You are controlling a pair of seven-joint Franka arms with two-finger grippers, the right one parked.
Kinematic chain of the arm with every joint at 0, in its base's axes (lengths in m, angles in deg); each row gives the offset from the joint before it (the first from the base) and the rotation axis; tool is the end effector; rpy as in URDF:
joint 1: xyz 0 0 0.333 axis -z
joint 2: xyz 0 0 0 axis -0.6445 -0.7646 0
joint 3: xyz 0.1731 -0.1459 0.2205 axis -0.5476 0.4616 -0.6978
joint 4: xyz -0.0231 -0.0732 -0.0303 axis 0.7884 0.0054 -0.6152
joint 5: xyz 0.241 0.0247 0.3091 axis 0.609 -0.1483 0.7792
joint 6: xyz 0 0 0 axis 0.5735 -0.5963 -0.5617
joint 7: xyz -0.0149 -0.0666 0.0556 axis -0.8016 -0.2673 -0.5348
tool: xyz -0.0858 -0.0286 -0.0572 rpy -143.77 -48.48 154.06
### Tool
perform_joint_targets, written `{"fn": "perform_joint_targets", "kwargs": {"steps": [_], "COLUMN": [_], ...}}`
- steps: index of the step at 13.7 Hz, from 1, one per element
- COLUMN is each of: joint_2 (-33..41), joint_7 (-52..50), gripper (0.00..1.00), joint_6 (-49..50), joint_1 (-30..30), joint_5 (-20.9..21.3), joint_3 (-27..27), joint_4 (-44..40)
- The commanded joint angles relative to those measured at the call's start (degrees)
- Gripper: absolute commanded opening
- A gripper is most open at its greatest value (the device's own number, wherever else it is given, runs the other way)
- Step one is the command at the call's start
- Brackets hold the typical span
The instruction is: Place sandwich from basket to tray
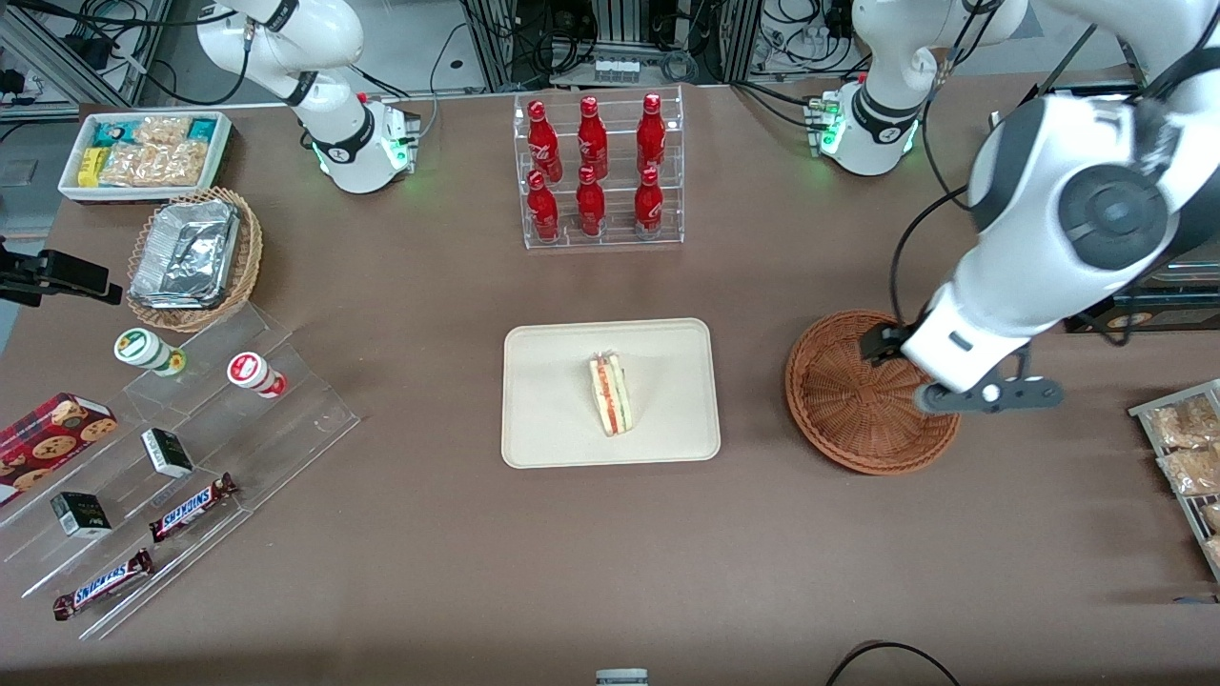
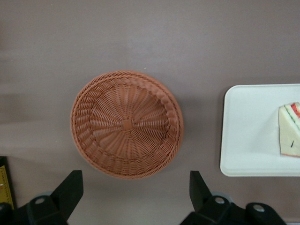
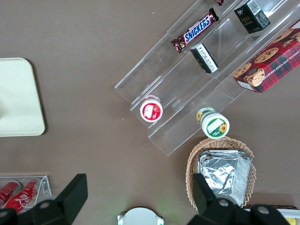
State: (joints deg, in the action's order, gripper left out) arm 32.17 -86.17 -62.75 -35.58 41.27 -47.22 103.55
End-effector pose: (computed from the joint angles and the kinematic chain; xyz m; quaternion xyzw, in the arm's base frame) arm 0.6030 -0.1576 0.5360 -0.9990 -0.0018 0.0393 0.0215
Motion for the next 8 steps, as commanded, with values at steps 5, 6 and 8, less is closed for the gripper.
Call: {"fn": "perform_joint_targets", "kwargs": {"steps": [5,6,8], "joint_2": [12.1,13.1,14.2], "joint_7": [12.7,12.9,16.4], "gripper": [1.00,1.00,1.00], "joint_6": [5.6,6.4,9.2], "joint_1": [-5.4,-5.2,-5.2], "joint_5": [-3.2,-4.4,-5.5], "joint_3": [-2.8,-4.6,-6.7], "joint_4": [8.3,8.1,7.0]}}
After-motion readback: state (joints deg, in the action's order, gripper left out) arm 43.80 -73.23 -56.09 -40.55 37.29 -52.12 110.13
